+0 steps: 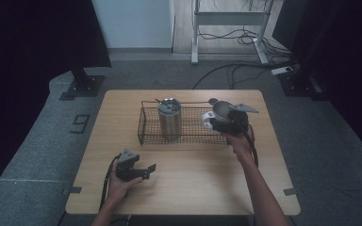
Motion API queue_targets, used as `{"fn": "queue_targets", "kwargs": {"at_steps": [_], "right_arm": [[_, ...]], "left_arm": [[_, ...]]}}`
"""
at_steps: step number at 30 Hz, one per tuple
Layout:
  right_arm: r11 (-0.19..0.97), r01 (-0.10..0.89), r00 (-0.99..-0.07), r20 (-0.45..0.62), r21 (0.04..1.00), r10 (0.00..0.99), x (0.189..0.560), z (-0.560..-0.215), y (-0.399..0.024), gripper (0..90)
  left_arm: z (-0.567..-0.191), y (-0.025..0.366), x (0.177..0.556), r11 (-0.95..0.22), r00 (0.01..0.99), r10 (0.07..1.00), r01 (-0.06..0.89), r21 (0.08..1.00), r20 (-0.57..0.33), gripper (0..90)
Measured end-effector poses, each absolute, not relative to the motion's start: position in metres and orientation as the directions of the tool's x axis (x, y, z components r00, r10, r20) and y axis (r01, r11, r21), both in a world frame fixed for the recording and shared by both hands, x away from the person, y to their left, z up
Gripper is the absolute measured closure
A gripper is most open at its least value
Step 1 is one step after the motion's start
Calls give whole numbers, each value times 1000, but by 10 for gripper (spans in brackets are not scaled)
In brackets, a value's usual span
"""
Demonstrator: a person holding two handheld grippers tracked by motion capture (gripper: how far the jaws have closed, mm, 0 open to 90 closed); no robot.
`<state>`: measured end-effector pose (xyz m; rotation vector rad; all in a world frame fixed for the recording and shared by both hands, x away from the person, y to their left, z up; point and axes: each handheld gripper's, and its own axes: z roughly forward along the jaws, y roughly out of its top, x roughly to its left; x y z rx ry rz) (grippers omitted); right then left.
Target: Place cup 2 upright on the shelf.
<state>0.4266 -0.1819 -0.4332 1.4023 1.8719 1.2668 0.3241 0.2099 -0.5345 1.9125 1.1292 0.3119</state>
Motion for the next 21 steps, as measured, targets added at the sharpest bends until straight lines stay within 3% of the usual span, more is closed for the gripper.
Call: {"fn": "queue_targets", "kwargs": {"at_steps": [21], "right_arm": [[64,496,-356,136,866,925,450,-431,-173,77]], "left_arm": [[-535,212,325,-210,557,805,591,779,-205,106]]}}
